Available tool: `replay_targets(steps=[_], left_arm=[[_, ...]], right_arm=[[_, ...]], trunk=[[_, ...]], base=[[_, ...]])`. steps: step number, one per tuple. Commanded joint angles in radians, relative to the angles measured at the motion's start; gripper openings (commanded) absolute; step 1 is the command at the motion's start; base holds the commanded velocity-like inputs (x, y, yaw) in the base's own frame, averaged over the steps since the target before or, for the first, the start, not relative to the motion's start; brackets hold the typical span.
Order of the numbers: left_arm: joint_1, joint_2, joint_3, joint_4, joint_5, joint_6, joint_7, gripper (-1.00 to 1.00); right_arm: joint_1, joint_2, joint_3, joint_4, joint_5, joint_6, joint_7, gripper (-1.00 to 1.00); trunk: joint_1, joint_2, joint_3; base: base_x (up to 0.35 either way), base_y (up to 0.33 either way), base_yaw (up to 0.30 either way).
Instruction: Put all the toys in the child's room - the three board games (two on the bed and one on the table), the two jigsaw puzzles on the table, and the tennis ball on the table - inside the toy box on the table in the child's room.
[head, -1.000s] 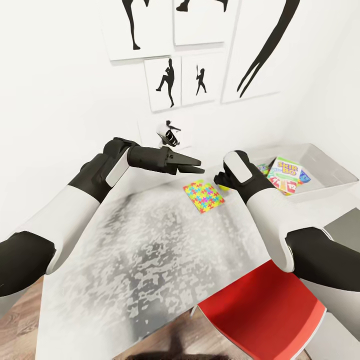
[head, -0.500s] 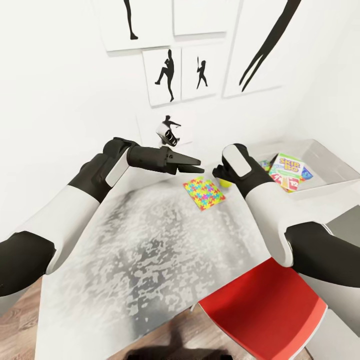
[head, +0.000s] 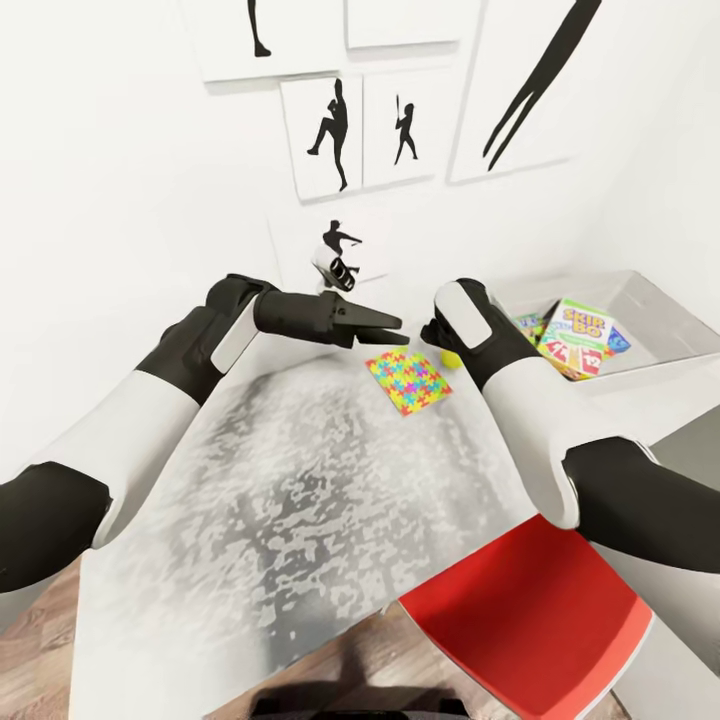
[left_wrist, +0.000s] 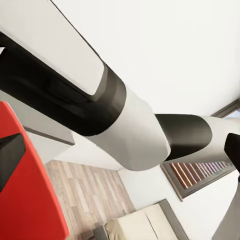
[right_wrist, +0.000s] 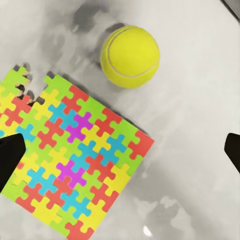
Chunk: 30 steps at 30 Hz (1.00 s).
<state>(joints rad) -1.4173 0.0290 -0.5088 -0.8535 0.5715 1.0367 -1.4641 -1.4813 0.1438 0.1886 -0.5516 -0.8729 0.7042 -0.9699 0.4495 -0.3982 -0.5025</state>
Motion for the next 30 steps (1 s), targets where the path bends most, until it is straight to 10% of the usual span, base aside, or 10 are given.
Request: replay_targets(steps=[1,9,20,30], left_arm=[[-0.002,-0.001,-0.003,0.000,0.003,0.011,-0.004,1.00],[-0.006,-0.040,-0.002,-0.110,0.020,0.011,-0.005,1.00],[-0.151,-0.201,-0.010,-0.237,0.028,0.011,-0.005,1.00],[-0.263,-0.204,-0.018,-0.242,0.026,0.011,-0.005,1.00]], right_arm=[[-0.003,0.000,0.005,-0.001,-0.006,0.005,-0.006,1.00],[-0.009,0.004,0.005,0.000,-0.005,0.004,-0.001,1.00],[-0.011,0.016,0.005,0.005,-0.005,-0.021,0.027,1.00],[-0.011,0.016,0.006,0.007,-0.004,-0.023,0.045,1.00]], trunk=[[0.001,-0.002,-0.003],[0.001,-0.002,-0.016],[0.001,-0.002,-0.034],[0.001,-0.002,-0.051]], base=[[0.000,0.000,0.000],[0.000,0.000,0.000],[0.000,0.000,0.000],[0.000,0.000,0.000]])
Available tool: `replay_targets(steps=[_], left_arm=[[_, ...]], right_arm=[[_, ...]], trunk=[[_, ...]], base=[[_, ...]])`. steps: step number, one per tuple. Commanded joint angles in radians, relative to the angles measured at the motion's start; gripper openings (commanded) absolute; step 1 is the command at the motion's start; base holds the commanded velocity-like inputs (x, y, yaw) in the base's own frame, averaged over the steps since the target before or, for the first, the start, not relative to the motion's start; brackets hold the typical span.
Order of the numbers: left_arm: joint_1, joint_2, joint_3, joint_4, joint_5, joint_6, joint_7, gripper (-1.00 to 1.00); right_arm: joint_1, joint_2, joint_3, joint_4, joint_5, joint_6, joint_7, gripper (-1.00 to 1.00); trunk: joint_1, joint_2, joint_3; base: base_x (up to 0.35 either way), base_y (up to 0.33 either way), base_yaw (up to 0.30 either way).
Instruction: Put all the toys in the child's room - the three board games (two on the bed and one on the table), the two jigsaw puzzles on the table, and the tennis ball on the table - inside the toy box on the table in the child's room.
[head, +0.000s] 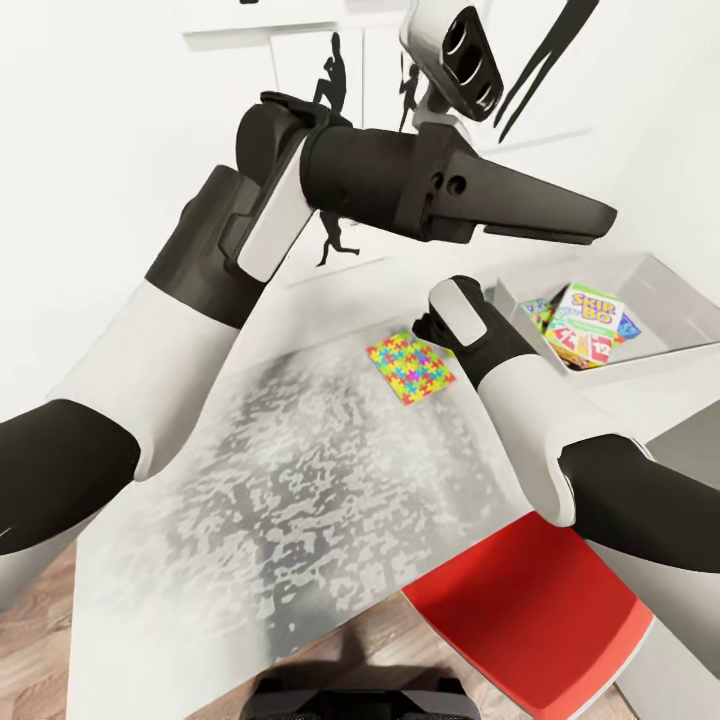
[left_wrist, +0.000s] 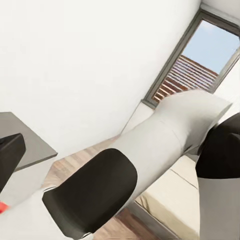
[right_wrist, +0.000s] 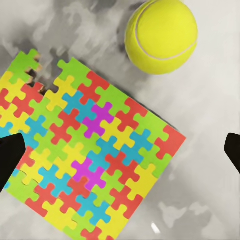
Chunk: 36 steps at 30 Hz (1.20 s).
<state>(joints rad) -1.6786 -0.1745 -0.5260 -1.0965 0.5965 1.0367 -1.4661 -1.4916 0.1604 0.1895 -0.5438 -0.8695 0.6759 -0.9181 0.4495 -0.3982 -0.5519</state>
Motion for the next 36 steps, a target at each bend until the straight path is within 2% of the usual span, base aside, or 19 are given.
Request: replay_targets(steps=[1,7,17,28,36], left_arm=[[-0.007,0.000,-0.006,0.000,0.001,0.011,-0.003,1.00],[-0.021,0.000,-0.029,0.000,0.001,0.011,-0.003,1.00],[-0.023,0.000,-0.034,-0.002,0.000,0.011,-0.003,1.00],[-0.023,0.000,-0.025,-0.054,0.002,0.011,-0.002,1.00],[-0.023,0.000,0.005,-0.048,-0.002,0.011,0.002,1.00]], right_arm=[[-0.001,-0.001,0.005,-0.001,-0.007,0.005,-0.007,1.00],[-0.001,-0.001,0.005,-0.001,-0.007,0.004,-0.007,1.00],[-0.001,-0.001,0.005,-0.002,-0.007,0.004,-0.007,1.00],[-0.001,-0.001,0.005,-0.005,-0.008,0.004,-0.007,1.00],[-0.001,-0.001,0.005,-0.005,-0.008,0.004,-0.007,1.00]], trunk=[[0.001,-0.002,-0.003],[0.001,-0.002,-0.013],[0.001,-0.002,-0.029],[0.001,-0.002,-0.048],[0.001,-0.002,-0.061]], base=[[0.000,0.000,0.000],[0.000,0.000,0.000],[0.000,0.000,0.000],[0.000,0.000,0.000],[0.000,0.000,0.000]])
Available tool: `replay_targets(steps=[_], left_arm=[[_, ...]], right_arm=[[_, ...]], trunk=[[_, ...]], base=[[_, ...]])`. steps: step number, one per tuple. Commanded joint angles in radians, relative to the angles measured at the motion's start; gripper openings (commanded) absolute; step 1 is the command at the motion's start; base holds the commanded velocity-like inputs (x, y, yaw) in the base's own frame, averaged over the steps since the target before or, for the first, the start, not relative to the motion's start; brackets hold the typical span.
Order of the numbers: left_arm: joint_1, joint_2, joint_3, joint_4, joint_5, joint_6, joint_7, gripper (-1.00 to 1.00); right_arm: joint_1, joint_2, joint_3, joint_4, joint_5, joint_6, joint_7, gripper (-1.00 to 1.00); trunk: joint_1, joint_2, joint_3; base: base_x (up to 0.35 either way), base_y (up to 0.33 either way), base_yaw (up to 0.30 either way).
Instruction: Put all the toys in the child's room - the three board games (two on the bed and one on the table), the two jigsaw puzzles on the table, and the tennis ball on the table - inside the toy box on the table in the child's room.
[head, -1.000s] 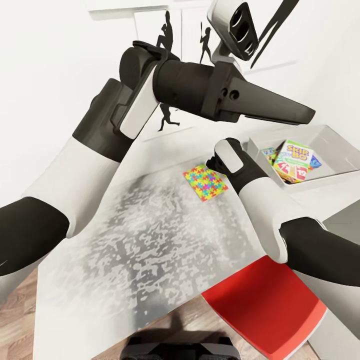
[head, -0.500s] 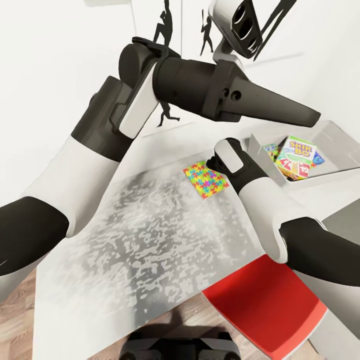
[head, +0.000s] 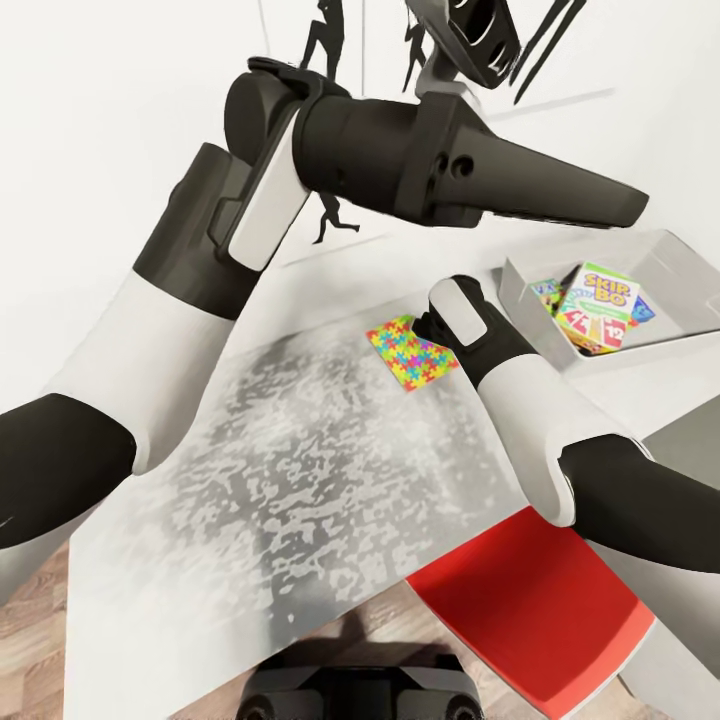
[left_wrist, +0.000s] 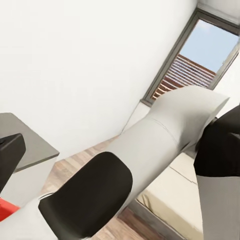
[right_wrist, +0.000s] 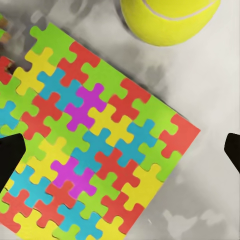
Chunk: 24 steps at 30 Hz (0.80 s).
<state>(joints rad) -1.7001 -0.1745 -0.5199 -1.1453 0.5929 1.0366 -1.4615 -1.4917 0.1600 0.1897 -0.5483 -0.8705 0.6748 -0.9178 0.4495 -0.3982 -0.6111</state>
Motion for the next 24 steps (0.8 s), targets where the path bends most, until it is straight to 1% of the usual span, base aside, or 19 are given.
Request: replay_targets(steps=[1,5,8,19,24], left_arm=[[-0.001,0.000,0.005,0.006,0.001,0.011,-0.001,1.00],[-0.001,0.000,0.032,0.012,0.000,0.011,0.012,1.00],[-0.001,0.000,0.043,0.014,-0.001,0.011,0.021,1.00],[-0.001,0.000,0.041,0.015,-0.004,0.011,0.027,1.00],[-0.001,0.000,0.041,0.014,-0.004,0.011,0.027,1.00]], right_arm=[[-0.001,-0.001,0.005,-0.001,-0.007,0.005,-0.007,1.00],[-0.001,-0.001,0.005,-0.001,-0.007,0.005,-0.007,1.00],[-0.001,-0.002,0.005,-0.001,-0.007,0.005,-0.007,1.00],[-0.001,-0.004,0.005,-0.004,-0.007,0.005,-0.007,1.00],[-0.001,-0.002,0.005,-0.004,-0.007,0.005,-0.007,1.00]], trunk=[[0.000,-0.002,-0.003],[0.000,-0.002,-0.010],[0.000,-0.002,-0.014],[0.000,-0.002,-0.016],[0.000,-0.002,-0.016]], base=[[0.000,0.000,0.000],[0.000,0.000,0.000],[0.000,0.000,0.000],[0.000,0.000,-0.004],[0.000,0.000,-0.140]])
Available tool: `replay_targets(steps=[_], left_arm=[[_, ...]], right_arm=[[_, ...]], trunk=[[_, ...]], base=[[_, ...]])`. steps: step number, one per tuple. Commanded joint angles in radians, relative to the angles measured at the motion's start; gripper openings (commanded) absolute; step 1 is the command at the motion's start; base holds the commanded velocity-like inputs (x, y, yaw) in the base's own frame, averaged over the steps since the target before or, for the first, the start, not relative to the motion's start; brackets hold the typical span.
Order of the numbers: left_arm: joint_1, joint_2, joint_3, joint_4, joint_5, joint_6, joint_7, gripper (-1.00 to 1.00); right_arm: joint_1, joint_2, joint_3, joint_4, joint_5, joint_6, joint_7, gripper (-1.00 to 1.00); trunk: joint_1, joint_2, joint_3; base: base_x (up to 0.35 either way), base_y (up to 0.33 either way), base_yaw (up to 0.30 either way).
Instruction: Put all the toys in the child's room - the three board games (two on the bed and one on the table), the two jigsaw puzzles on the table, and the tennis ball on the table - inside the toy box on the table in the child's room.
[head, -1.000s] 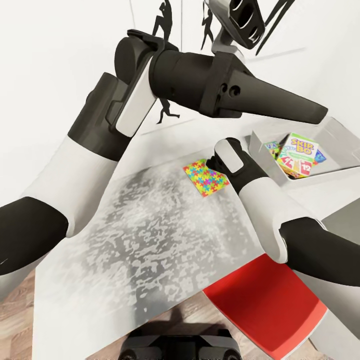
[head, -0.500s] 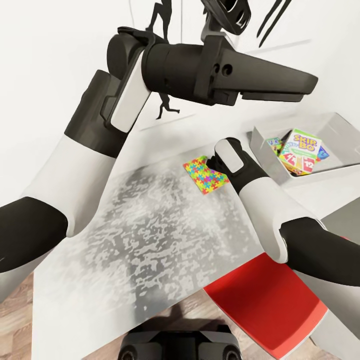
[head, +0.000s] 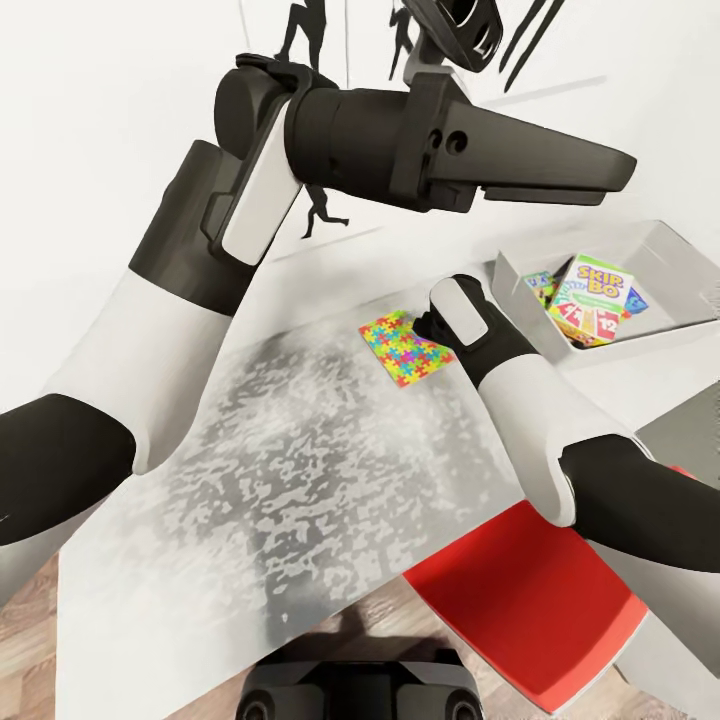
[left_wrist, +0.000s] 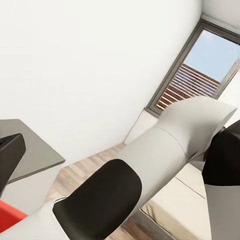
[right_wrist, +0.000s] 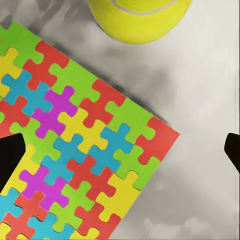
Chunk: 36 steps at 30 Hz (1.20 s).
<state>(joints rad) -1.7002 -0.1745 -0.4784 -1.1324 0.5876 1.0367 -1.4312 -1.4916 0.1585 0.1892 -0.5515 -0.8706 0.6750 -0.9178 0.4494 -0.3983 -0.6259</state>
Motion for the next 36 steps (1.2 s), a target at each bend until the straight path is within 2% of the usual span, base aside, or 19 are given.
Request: replay_targets(steps=[1,22,29,36], left_arm=[[-0.001,0.000,-0.001,0.000,0.001,0.010,-0.003,1.00],[-0.001,0.000,-0.002,-0.008,0.001,0.010,-0.003,1.00],[-0.001,0.000,-0.002,-0.012,0.001,0.010,-0.003,1.00],[-0.001,0.000,-0.003,-0.015,0.001,0.010,-0.003,1.00]], right_arm=[[-0.001,-0.001,0.005,-0.001,-0.007,0.005,-0.007,1.00],[-0.001,0.001,0.006,-0.002,-0.007,0.005,-0.007,1.00],[-0.001,0.001,0.008,-0.036,-0.006,0.005,-0.007,1.00],[-0.001,0.001,0.019,-0.065,0.017,0.006,-0.007,1.00]], trunk=[[0.001,-0.002,-0.001],[0.001,-0.002,-0.001],[0.001,-0.002,-0.001],[0.001,-0.002,-0.001]], base=[[0.000,0.000,-0.095],[0.000,0.000,-0.012],[0.000,0.000,0.000],[0.000,0.000,0.000]])
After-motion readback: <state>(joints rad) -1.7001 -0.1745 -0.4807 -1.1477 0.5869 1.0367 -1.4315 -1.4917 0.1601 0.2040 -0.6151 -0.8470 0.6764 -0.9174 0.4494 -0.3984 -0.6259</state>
